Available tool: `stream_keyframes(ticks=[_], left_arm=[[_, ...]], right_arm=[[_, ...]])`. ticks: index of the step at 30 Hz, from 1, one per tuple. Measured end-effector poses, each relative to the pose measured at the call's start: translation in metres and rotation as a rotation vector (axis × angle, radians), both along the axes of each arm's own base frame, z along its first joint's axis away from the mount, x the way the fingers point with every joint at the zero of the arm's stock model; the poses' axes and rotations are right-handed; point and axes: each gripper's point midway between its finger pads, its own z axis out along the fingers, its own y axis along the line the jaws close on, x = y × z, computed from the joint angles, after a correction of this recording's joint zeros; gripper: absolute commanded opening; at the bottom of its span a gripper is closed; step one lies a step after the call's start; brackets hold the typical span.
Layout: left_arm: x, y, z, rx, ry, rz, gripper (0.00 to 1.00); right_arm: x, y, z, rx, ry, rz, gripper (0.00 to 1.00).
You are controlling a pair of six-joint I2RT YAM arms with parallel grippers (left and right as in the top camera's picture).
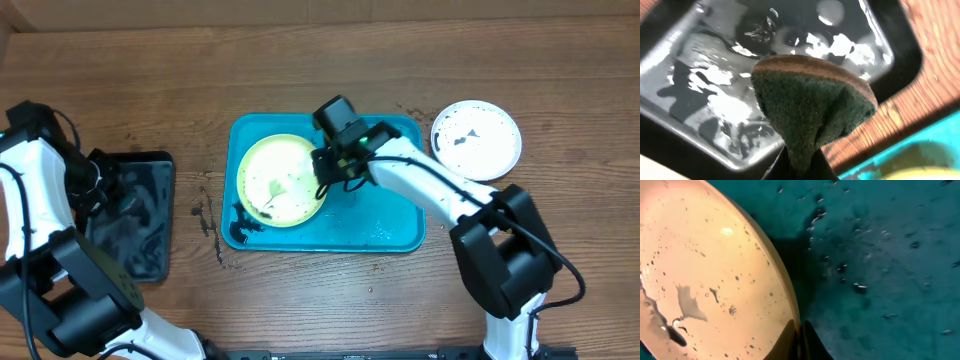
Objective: Clean dirty plates on tray and stack at the side
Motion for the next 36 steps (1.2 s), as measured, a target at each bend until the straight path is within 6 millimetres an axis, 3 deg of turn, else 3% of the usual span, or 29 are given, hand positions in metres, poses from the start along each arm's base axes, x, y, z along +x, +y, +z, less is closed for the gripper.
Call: stream_keyframes(ticks=[4,8,16,20,25,30,36], left_arm=[[0.008,-0.032,0.006,-0.056,-0.021,-0.104,0.04],[0.021,-0.080,0.009,-0.136,-0.046,-0.246,0.04],[0.042,-0.190,0.013,-0.198,-0.092,-0.548,0.04],[0.050,-0.233,0.014,-0.185,-0.132,-0.669,0.04],[0.045,-0.265,0.005,-0.192,-0.099,-0.727,0.04],[0.034,-0.291,-0.027,-0.193,0.005,-0.785,0.04],[0.026,-0.300,-0.053,-0.162,0.087,-0.827,0.04]], right_arm=[[-0.009,0.007,-0.018,-0.014,0.044,-0.016,0.04],[-0.014,0.008,-0.030,-0.008,0.089,-0.029,0.04],[-0.016,0.010,-0.031,0.007,0.107,-0.034,0.04],[-0.018,0.010,-0.032,0.009,0.118,-0.036,0.04],[-0.019,0.005,-0.033,0.007,0.138,-0.043,0.04],[-0.011,-0.004,-0.032,0.016,0.143,-0.070,0.04],[0.004,-0.024,-0.031,0.064,0.178,-0.122,0.04]])
